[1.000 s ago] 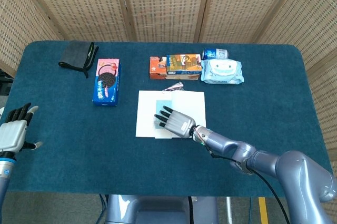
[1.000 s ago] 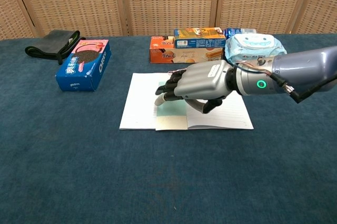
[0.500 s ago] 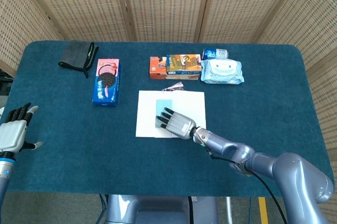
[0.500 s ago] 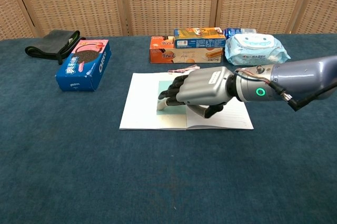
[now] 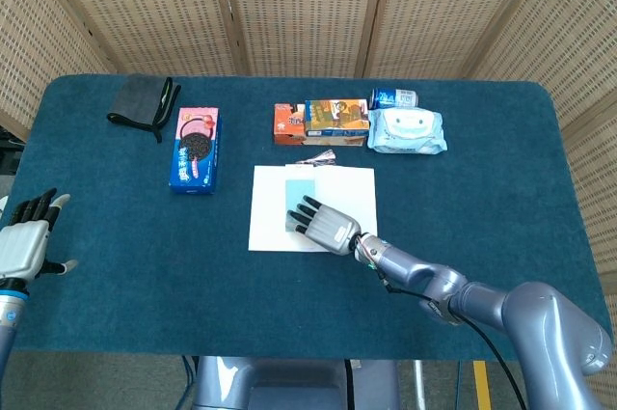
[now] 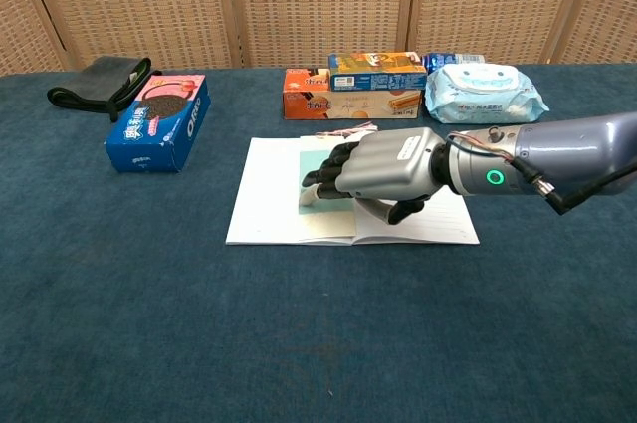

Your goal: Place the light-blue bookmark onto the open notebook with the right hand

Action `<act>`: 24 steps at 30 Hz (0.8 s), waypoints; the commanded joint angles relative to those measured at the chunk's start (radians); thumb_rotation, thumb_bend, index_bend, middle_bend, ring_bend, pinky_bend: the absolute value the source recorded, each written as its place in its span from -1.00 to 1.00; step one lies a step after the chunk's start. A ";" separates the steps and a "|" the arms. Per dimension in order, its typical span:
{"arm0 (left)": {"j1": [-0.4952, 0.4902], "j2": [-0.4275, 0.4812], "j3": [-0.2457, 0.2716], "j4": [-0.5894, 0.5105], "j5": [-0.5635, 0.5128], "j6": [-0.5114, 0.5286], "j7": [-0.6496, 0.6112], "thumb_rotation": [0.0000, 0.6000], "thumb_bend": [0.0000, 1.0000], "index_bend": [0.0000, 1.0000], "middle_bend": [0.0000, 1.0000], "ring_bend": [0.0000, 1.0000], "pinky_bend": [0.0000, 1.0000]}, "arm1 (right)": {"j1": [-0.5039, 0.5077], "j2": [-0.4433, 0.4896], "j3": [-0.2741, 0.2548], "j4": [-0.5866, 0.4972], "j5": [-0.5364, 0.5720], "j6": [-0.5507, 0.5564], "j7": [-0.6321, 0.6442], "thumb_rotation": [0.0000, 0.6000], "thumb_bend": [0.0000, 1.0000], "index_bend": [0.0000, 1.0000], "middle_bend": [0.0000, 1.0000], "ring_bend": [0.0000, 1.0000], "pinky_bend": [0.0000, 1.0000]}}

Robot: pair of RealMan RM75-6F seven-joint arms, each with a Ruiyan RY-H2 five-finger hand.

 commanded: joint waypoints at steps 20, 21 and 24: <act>0.002 0.001 0.002 -0.003 0.006 0.006 0.000 1.00 -1.00 -1.00 -1.00 -1.00 -1.00 | -0.019 -0.011 0.027 -0.025 0.018 0.011 -0.049 1.00 1.00 -1.00 -1.00 -1.00 -1.00; 0.003 0.001 0.002 -0.003 0.005 0.007 0.000 1.00 -1.00 -1.00 -1.00 -1.00 -1.00 | -0.019 -0.012 0.029 -0.026 0.020 0.010 -0.050 1.00 1.00 -1.00 -1.00 -1.00 -1.00; 0.003 0.001 0.002 -0.004 0.006 0.007 -0.001 1.00 -1.00 -1.00 -1.00 -1.00 -1.00 | -0.020 -0.014 0.030 -0.028 0.022 0.008 -0.053 1.00 1.00 -1.00 -1.00 -1.00 -1.00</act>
